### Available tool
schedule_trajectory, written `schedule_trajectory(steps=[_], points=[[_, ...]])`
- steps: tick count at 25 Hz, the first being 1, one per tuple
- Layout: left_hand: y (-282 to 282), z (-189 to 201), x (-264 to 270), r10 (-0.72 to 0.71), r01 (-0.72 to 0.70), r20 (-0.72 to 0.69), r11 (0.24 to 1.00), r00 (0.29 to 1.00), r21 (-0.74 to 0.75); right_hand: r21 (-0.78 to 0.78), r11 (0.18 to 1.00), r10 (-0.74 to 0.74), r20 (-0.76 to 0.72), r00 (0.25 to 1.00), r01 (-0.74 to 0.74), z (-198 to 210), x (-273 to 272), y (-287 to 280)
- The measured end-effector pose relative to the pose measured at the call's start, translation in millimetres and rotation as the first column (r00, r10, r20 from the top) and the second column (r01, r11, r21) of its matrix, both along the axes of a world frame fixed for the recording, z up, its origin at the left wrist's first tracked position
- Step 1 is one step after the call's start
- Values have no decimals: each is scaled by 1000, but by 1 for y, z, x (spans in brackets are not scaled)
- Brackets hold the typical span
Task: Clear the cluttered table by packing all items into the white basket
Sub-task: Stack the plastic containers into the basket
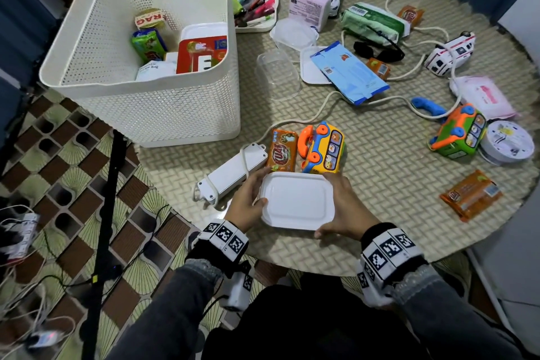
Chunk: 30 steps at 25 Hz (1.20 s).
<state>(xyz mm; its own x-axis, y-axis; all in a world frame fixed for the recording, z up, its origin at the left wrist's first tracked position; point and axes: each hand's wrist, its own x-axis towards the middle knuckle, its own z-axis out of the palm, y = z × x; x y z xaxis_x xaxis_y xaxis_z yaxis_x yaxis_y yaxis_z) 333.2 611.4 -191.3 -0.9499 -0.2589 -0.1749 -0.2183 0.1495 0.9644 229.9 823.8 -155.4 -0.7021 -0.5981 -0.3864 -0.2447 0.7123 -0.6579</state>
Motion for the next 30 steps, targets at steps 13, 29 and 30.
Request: schedule_trajectory(steps=[13,29,30], points=[[-11,15,3,-180,239,214,923,960,-300,67,997,-22,-6,1000,23,0,-2,-4],[-11,40,-13,-312,553,462,558,830,-619,186,982,49,-62,997,-37,10,-12,-9],[-12,41,-15,-308,569,482,530,820,-629,204,977,74,-70,995,-59,10,-12,-10]])
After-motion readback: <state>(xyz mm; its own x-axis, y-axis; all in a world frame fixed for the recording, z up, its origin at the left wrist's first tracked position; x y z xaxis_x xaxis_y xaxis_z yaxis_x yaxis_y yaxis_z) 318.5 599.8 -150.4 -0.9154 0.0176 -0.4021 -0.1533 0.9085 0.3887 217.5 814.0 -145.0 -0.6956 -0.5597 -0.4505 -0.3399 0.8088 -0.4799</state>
